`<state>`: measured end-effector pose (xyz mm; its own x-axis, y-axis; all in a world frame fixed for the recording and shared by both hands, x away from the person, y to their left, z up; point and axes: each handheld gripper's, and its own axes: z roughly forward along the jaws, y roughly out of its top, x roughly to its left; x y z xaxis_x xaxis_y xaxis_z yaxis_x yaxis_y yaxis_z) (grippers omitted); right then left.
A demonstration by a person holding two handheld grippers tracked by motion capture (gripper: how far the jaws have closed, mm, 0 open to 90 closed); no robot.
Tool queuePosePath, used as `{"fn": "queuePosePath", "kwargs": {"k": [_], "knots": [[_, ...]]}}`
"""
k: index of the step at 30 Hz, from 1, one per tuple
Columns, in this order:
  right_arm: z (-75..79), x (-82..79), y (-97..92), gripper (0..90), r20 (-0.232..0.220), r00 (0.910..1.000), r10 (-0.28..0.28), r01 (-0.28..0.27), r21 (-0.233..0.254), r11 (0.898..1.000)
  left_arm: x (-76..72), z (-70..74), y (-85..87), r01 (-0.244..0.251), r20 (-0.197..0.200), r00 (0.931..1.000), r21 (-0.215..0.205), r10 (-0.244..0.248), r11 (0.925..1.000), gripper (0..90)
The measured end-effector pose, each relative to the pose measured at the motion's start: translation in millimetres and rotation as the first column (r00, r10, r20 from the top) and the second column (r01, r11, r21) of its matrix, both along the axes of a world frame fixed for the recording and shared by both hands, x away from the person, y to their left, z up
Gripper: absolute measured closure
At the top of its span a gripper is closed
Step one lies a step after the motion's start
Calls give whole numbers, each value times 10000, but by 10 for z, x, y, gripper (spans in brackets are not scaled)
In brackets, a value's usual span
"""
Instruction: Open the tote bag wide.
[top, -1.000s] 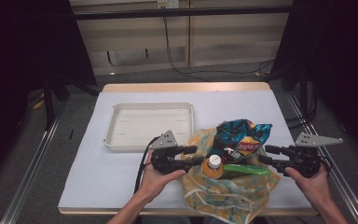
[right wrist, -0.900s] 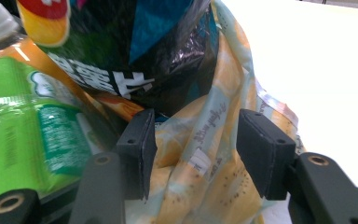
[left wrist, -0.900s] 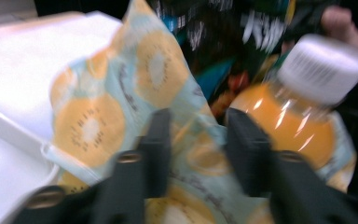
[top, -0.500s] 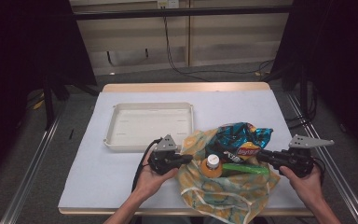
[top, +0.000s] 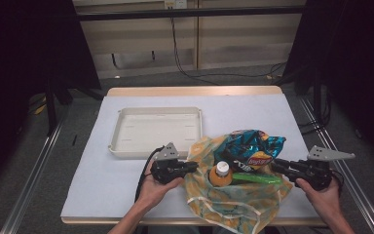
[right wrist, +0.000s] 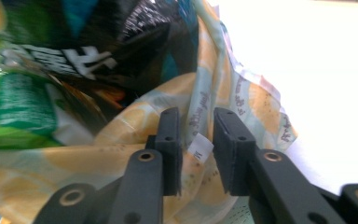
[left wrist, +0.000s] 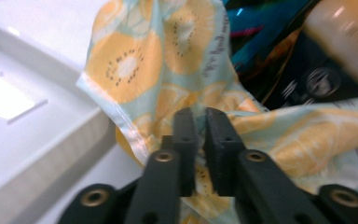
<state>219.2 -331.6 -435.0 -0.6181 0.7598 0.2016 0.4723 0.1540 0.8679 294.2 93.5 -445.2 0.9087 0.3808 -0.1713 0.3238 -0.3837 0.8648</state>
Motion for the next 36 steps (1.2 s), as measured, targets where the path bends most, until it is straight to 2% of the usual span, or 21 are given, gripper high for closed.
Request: {"fn": "queuePosePath", "kwargs": {"k": [3, 5, 8, 12, 14, 16, 20, 23, 25, 28, 34, 35, 36], "knots": [[49, -52, -21, 659, 132, 9999, -14, 11, 251, 9997, -41, 88, 13, -50, 80, 10000, -209, 52, 9998, 697], [76, -78, -25, 608, 335, 9994, -87, 80, 200, 9998, -71, 121, 43, 15, 189, 9998, -536, -5, 9986, 669], [111, -117, -30, 551, 558, 9984, -48, 25, 408, 9992, -117, 169, 63, 61, 328, 9995, -796, -35, 9968, 629], [166, -189, -29, 505, 814, 9966, -98, 56, 527, 9986, -148, 244, 51, 142, 551, 9984, -931, -91, 9956, 573], [188, -239, -34, 484, 885, 9959, -184, 130, 608, 9981, -147, 276, 37, 75, 542, 9985, -1077, -16, 9942, 503], [196, -298, -41, 473, 949, 9952, -239, 185, 573, 9982, -143, 307, 39, 32, 573, 9984, -1077, 30, 9942, 471], [196, -396, -86, 442, 1094, 9930, -441, 379, 581, 9976, -116, 358, 17, 179, 427, 9990, -1244, -127, 9921, 397], [199, -437, -130, 406, 1207, 9910, -571, 479, 785, 9958, -111, 424, -16, 467, 467, 9981, -1320, -408, 9902, 373], [188, -464, -132, 380, 1099, 9922, -581, 488, 859, 9951, -106, 503, -66, 543, 576, 9972, -1348, -469, 9894, 340], [168, -518, -126, 352, 1045, 9932, -508, 429, 760, 9962, -83, 568, -104, 709, 639, 9960, -1363, -627, 9881, 299], [166, -605, -147, 331, 1036, 9929, -587, 502, 833, 9953, -73, 727, -235, 1124, 734, 9922, -1750, -1009, 9781, 307], [166, -611, -149, 331, 999, 9931, -614, 529, 853, 9949, -72, 759, -273, 1176, 752, 9915, -1770, -1057, 9772, 307], [162, -616, -151, 331, 1053, 9922, -668, 583, 819, 9949, -71, 787, -305, 1158, 865, 9910, -1664, -1025, 9792, 312]]}}
